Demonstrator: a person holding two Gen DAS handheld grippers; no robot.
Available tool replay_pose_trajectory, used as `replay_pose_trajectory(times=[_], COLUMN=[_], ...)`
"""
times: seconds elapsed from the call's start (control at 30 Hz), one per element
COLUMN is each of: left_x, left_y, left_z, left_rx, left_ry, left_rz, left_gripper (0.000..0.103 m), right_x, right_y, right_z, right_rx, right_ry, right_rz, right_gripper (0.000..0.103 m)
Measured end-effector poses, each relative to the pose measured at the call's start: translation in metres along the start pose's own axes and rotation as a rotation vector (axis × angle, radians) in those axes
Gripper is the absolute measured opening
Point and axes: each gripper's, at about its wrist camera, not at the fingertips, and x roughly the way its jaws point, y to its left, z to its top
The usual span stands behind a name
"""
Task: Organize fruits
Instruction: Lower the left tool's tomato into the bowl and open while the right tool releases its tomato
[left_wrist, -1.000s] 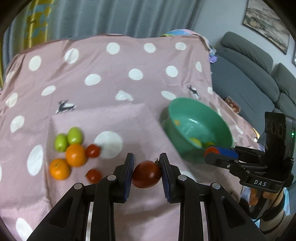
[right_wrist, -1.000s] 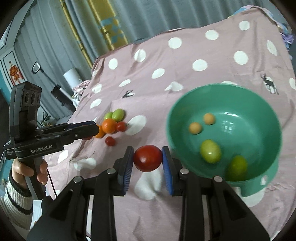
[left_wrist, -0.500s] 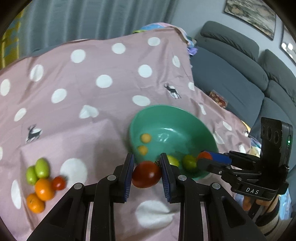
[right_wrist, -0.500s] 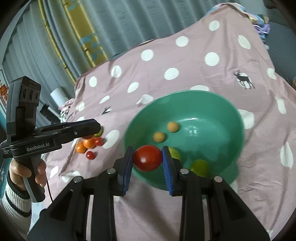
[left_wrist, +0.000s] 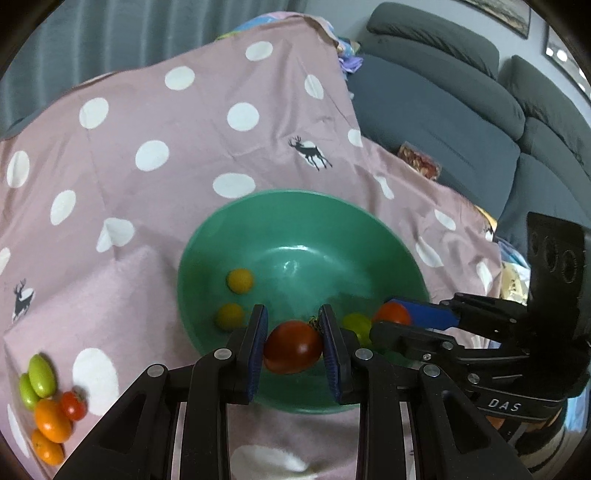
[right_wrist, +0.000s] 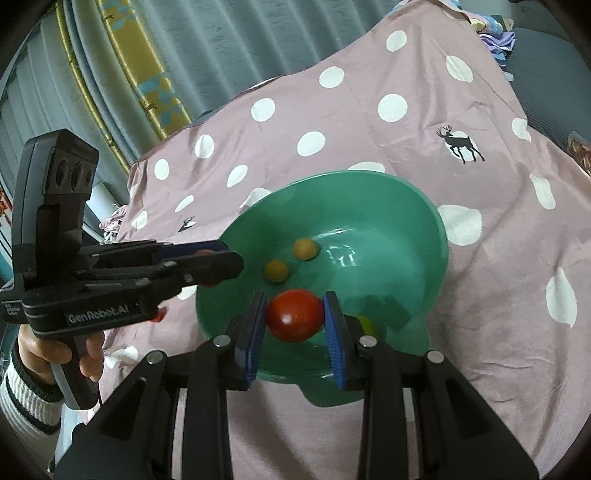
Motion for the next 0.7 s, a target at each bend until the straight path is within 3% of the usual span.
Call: replay_pose_trajectory(times=[0.2,0.47,0.53,0.6,0.7], left_x=[0.01,0.0,-0.009,-0.018,-0.035], left_y=[-0.001,0.006,0.011,0.018,0.03], left_z=[-0.002,0.0,-0.001,-0.004,-0.014], left_rx=[0.001,-0.036,-0.056,-0.071,-0.095], left_ry=[0.024,-0.011,-0.028,-0.039,-0.057], left_rz=[0.0,-0.009,0.001,0.03,0.07], left_gripper=[0.029,0.029,0.034,0.053,0.055], right_x=[0.001,-0.005,-0.009,-0.012,-0.015], right_y=[-0.005,-0.006,-0.007,-0.008,-0.007], right_z=[-0.002,-0.002,-0.002,-0.003,-0.004], right_rx=[0.015,0.031,0.037,0.043,0.052], right_ry=[0.007,-0.008,-0.014,-0.019,-0.027], right_rz=[-0.009,-0.02,-0.023,-0.023,-0.015], right_gripper=[0.033,0.034,0.036,0.038,0.042])
